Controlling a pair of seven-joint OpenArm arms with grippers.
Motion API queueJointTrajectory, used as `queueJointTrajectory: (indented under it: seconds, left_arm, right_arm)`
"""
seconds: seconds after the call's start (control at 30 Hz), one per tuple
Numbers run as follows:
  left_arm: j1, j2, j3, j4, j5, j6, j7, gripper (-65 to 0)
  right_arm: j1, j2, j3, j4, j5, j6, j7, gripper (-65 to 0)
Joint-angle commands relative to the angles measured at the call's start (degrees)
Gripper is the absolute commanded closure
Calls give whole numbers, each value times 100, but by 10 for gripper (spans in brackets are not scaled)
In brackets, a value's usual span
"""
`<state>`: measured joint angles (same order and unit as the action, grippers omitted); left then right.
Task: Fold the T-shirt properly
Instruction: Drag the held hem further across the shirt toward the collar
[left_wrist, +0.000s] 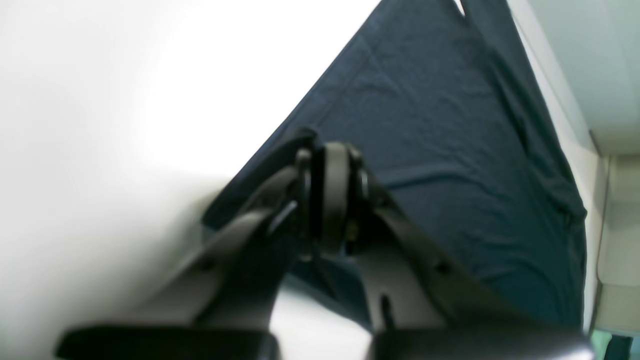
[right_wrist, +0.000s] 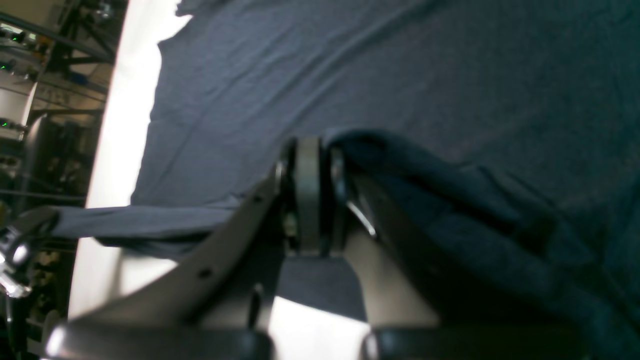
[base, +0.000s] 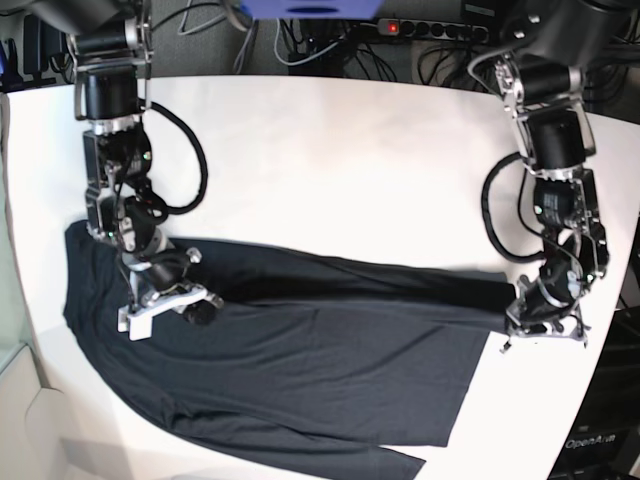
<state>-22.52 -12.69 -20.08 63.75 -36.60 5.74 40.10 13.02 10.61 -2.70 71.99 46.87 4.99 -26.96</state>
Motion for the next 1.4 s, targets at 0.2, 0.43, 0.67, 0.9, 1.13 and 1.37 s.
queueJointTrajectory:
  seconds: [0.2, 0.43, 0.67, 0.9, 1.13, 1.37]
  left_arm:
    - [-565, -54, 34, -278, 60, -68, -120, 0]
    - [-697, -37, 588, -287, 781, -77, -207, 0]
    - [-609, -63, 1388, -524, 1062, -77, -709, 0]
    - [-600, -89, 1361, -700, 1106, -77, -805, 0]
    - [-644, -89, 1361, -700, 1124, -77, -814, 0]
    - [-644, -81, 1361, -673, 1124, -77, -814, 0]
  right_arm:
    - [400, 42, 11, -302, -15, 261, 116, 0]
    - [487, 42, 11, -319, -402, 340, 116, 0]
    - [567, 156, 11, -337, -402, 340, 125, 0]
    - [575, 227, 11, -337, -410, 340, 160, -1]
    - [575, 236, 11, -337, -410, 340, 160, -6]
    - [567, 236, 11, -337, -410, 340, 133, -26]
